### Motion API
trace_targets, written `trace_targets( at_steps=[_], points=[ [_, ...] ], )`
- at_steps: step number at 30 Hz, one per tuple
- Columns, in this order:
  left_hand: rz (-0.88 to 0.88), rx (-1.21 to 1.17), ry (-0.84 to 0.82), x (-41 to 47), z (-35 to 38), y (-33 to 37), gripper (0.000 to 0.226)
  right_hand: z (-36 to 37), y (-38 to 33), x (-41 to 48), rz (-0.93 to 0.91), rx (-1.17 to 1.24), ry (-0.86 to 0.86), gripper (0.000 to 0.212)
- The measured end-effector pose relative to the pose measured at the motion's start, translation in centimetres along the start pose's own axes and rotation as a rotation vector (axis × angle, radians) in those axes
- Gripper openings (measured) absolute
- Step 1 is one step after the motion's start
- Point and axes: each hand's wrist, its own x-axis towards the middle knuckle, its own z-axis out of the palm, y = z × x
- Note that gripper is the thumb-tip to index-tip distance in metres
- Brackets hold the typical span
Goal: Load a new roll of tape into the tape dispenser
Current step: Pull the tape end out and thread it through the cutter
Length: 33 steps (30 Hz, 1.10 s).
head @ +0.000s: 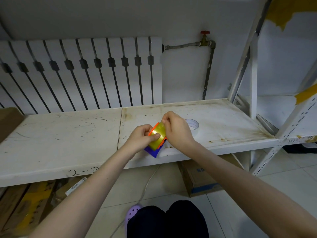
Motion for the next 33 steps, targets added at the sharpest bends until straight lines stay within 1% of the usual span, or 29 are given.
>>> trace_targets(
  at_steps=[3, 6, 8, 10, 12, 16, 17, 19, 20, 21, 23, 25, 26, 29, 30, 33],
  points=[
    [-0.002, 0.016, -0.007, 0.3, -0.7, 0.0, 0.016, 0.1, -0.3, -0.2, -0.038, 0.11, -0.001, 0.01],
    [-0.03, -0.001, -0.071, 0.4, -1.3, -0.2, 0.019, -0.1, -0.6, -0.5, -0.073, 0.215, 0.001, 0.01],
    [-0.047, -0.013, -0.091, 0.4, -1.4, -0.5, 0.028, 0.0, -1.0, -0.6, -0.126, 0.236, -0.024, 0.009],
    [-0.047, -0.026, -0.074, 0.3, -1.5, -0.9, 0.035, 0.2, -1.0, -0.5, -0.162, 0.254, -0.054, 0.009],
    [-0.048, -0.025, -0.045, 0.4, -1.7, -1.4, 0.037, 0.2, -0.9, 0.0, -0.098, 0.31, -0.06, 0.01],
    [-0.02, 0.057, 0.052, 0.5, -1.4, -2.5, 0.037, 0.4, -1.0, 1.7, 0.132, 0.44, -0.112, 0.013],
    [-0.005, 0.123, 0.067, 0.4, -1.2, -2.5, 0.046, 0.6, -1.1, 2.0, 0.176, 0.479, -0.138, 0.015],
    [0.032, 0.348, 0.135, 0.2, -0.7, -2.3, 0.07, 0.9, -1.4, 2.4, 0.251, 0.558, -0.185, 0.022],
    [0.052, 0.453, 0.191, 0.2, -0.5, -2.3, 0.073, 1.1, -1.5, 2.5, 0.285, 0.598, -0.202, 0.024],
    [0.071, 0.5, 0.242, 0.3, -0.4, -2.4, 0.071, 1.1, -1.6, 2.5, 0.308, 0.638, -0.209, 0.025],
    [0.081, 0.462, 0.276, 0.5, -0.4, -2.6, 0.068, 1.2, -1.5, 2.5, 0.316, 0.665, -0.193, 0.025],
    [0.063, 0.447, 0.247, 0.6, -0.6, -3.0, 0.075, 1.1, -1.2, 2.5, 0.317, 0.646, -0.172, 0.024],
    [0.059, 0.462, 0.22, 0.7, -0.7, -3.3, 0.075, 1.1, -1.0, 2.5, 0.335, 0.666, -0.175, 0.023],
    [0.038, 0.455, 0.165, 0.3, -0.8, -3.9, 0.061, 1.4, -0.6, 2.2, 0.44, 0.824, -0.225, 0.022],
    [0.033, 0.423, 0.169, 0.3, -0.8, -4.2, 0.058, 1.6, -0.4, 2.1, 0.443, 0.812, -0.224, 0.022],
    [0.031, 0.376, 0.18, 0.3, -0.6, -4.9, 0.056, 2.1, 0.0, 1.6, 0.373, 0.653, -0.149, 0.015]
  ],
)
